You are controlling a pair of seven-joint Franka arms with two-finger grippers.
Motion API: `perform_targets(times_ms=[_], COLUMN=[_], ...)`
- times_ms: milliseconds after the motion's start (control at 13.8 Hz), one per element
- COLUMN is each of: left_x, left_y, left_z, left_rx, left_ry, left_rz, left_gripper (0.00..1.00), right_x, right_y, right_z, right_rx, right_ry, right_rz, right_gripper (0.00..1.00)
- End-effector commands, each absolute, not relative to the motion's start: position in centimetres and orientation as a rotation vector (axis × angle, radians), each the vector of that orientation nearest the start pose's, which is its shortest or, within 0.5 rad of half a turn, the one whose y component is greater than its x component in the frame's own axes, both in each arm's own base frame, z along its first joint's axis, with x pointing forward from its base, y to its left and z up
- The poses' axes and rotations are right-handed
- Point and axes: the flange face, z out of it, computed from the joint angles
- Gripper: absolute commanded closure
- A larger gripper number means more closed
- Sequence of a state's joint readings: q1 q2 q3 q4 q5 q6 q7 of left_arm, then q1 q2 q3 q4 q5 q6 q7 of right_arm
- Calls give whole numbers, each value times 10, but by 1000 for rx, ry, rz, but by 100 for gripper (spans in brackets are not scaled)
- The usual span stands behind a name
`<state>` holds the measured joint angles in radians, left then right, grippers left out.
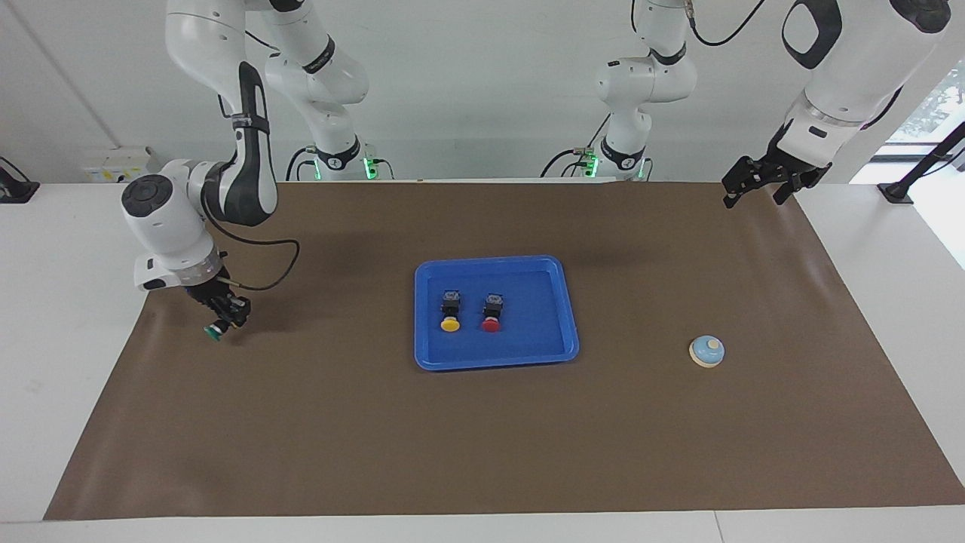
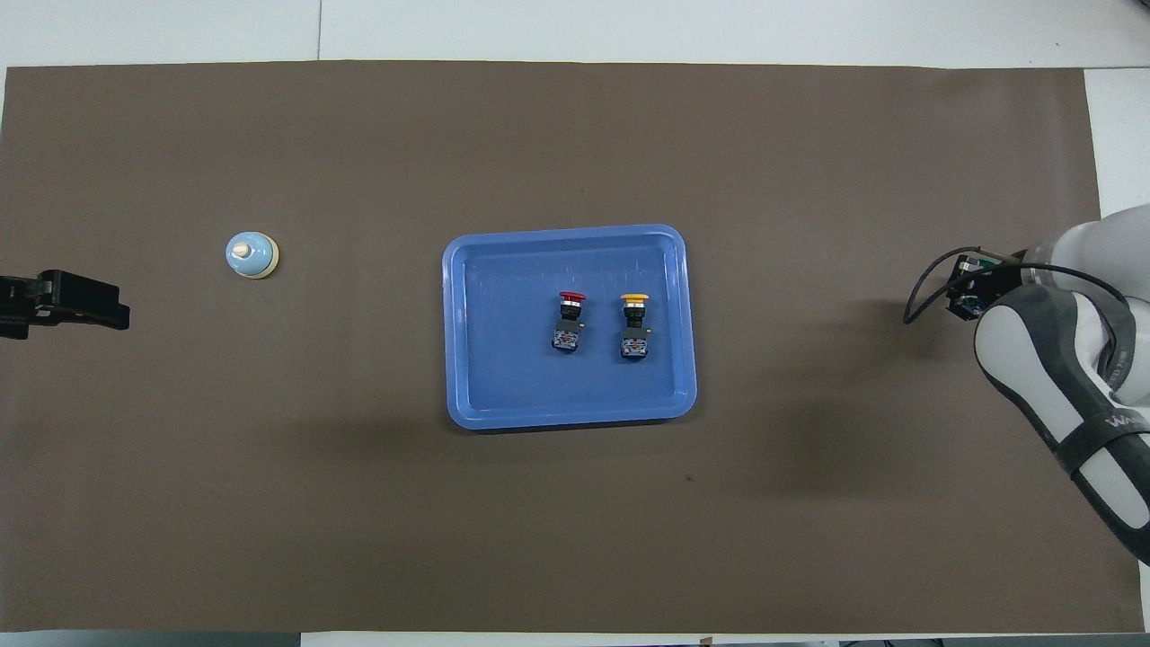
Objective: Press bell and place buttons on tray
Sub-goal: 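Reach the right gripper to the green button and grasp it, then place the green button in the tray and withdraw the right gripper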
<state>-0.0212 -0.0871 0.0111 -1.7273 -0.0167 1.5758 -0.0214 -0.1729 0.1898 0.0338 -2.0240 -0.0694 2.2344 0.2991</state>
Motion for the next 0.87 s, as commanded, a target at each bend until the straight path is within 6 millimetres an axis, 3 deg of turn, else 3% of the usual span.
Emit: perform_targets(times_ms=[0,217,362,579,723,796], left_x=[522,521,522,522,522,521], left_y=[-7,-6,-7,-6,-6,-6], left_z=[602,603,602,602,602,603], left_rx=[-3152,-3152,-3152,-3152,-3152,-3152], left_ry=[-32,-34,-32,-34,-34,-34], left_rz=[100,97,100,100,97,97], left_gripper=[0,0,0,0,0,0], right_x=[604,611,603,577,556,552], right_y=[-17,79,155,247,295,309], right_z=[408,453,456,465,466,468], right_rx=[-3088,-3057,-3069,-3072,-3071,-3066], right_ry=[572,454,348,231,182,177], right_rz=[27,65,55,34,26,14], right_gripper=[100,100,100,100,100,100])
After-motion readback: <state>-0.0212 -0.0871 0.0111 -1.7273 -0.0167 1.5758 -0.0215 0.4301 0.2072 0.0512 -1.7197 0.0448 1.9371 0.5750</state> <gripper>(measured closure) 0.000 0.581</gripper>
